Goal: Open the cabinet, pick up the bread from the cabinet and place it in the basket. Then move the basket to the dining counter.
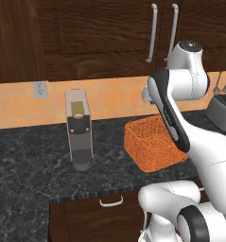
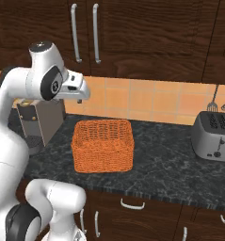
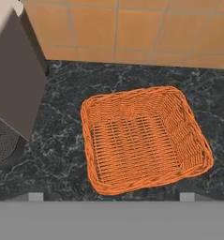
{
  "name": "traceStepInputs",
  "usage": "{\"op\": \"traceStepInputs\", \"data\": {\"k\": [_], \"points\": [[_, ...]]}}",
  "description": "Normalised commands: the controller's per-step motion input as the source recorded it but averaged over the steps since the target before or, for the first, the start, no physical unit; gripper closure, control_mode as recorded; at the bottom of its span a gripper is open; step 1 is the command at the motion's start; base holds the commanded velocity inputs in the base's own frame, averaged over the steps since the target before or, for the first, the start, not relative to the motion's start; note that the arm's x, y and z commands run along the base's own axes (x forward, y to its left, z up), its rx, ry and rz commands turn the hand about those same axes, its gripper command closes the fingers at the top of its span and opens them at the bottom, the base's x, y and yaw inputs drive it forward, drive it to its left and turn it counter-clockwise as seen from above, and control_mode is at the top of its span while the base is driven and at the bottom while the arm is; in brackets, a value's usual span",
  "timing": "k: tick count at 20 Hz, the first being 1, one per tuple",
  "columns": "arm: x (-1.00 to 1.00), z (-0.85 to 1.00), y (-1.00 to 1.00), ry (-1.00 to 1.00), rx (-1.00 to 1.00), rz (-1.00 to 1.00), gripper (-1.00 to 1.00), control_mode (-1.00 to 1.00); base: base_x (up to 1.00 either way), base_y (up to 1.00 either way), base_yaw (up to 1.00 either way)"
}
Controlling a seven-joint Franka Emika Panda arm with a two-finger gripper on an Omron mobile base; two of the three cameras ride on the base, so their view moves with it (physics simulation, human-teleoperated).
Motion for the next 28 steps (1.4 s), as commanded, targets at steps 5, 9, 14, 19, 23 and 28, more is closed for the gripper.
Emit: {"op": "traceStepInputs", "data": {"k": [5, 9, 14, 19, 23, 28], "points": [[-0.2, 0.96, 0.02, -0.7, -0.1, 0.0, -1.0, -1.0, 0.0, 0.0, 0.0], [0.0, 0.72, 0.06, -0.39, 0.07, -0.06, -1.0, -1.0, 0.0, 0.0, 0.0], [0.16, 0.5, 0.42, -0.22, 0.13, -0.06, -1.0, -1.0, 0.0, 0.0, 0.0], [0.28, 0.27, -0.14, 0.12, 0.1, -0.01, -1.0, -1.0, 0.0, 0.0, 0.0], [0.73, 0.0, -0.11, 0.0, 0.01, 0.01, -1.0, -1.0, 0.0, 0.0, 0.0], [0.69, 0.0, -0.12, 0.0, 0.0, 0.08, -1.0, -1.0, 0.0, 0.0, 0.0]]}}
